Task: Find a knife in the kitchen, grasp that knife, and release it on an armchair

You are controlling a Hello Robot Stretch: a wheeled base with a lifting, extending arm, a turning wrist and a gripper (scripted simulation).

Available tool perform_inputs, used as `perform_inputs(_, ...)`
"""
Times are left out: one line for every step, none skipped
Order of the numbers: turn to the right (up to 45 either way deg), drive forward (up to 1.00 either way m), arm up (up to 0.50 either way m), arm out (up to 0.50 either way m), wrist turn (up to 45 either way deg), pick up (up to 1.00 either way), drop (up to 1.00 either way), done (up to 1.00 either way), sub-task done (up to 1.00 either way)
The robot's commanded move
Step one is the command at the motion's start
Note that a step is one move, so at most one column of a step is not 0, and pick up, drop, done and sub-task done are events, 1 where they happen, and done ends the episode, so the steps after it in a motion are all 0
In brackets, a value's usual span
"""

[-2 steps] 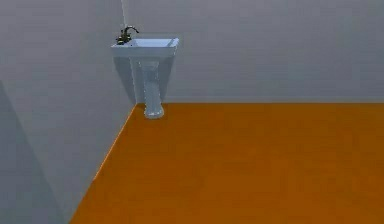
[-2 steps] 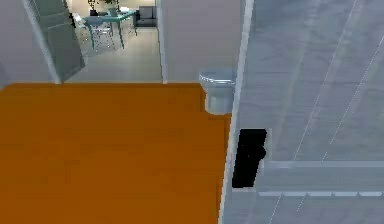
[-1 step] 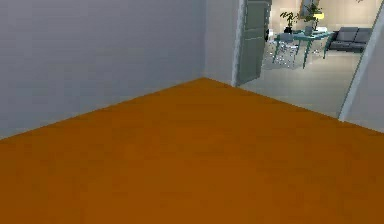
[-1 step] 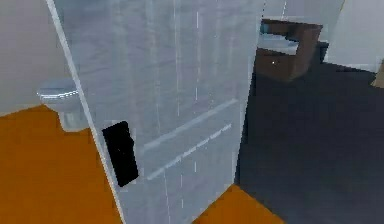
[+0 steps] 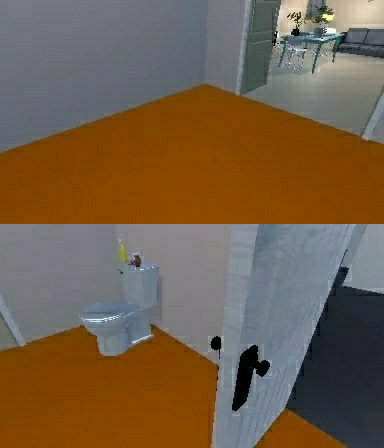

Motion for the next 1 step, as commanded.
perform_inputs(30.0, 0.0, 0.0, 0.0, 0.0, 0.0, 0.0, 0.0, 0.0)
